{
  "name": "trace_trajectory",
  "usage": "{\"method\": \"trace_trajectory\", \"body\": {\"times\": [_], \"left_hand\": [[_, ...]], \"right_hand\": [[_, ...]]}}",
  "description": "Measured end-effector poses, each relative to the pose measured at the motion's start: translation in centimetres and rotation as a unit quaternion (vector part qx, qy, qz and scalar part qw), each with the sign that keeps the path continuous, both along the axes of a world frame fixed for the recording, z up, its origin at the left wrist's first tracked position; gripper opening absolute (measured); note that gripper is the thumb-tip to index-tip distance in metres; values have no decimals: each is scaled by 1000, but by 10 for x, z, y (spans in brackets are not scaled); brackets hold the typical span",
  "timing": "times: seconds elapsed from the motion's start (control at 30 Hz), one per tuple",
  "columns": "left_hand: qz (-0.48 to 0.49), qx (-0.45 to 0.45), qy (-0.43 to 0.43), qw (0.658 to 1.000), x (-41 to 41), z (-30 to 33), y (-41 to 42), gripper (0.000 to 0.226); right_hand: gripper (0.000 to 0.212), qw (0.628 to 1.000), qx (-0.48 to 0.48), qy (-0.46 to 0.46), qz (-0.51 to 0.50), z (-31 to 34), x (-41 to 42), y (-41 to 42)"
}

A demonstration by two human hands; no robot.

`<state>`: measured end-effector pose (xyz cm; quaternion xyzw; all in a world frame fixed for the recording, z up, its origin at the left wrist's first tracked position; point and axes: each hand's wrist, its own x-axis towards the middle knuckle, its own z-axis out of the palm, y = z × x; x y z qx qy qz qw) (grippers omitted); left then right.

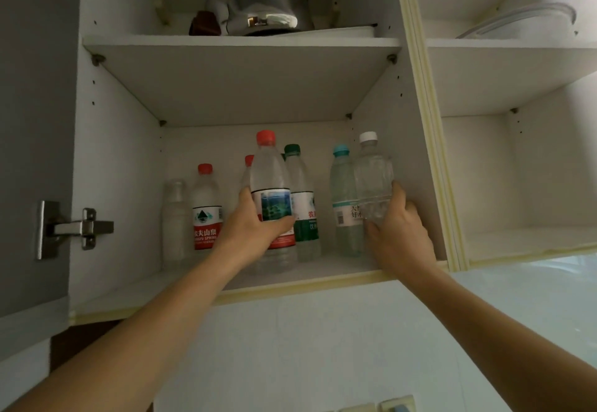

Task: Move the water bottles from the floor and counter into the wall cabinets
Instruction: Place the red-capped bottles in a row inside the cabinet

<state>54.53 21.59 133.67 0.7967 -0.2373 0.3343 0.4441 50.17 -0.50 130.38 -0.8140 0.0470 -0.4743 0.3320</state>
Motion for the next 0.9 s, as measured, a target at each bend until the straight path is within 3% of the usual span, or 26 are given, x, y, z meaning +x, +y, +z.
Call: {"method": "trace_trajectory", "body": {"times": [0.2,0.37,0.63,0.7,0.8,0.9], "left_hand": [[51,-33,16,998,8,1,52,68],[98,-82,19,992,22,0,90,58],[261,-59,42,963,29,-2,122,61],[298,-28,50,953,26,-4,117,74],[370,53,-43,927,11,-5,97,101],[348,118,-191,910,0,4,73,99]], "right_hand": [[71,1000,-5,-10,-6,-2,-1,1],[76,1000,-17,-14,-12,-4,0,0],[75,1000,-11,-15,-4,-3,8,-4],[79,1000,-14,-19,0,-3,9,-3],[91,993,-86,-60,-51,-4,7,7],[89,977,-166,-132,-18,1,6,25]]}}
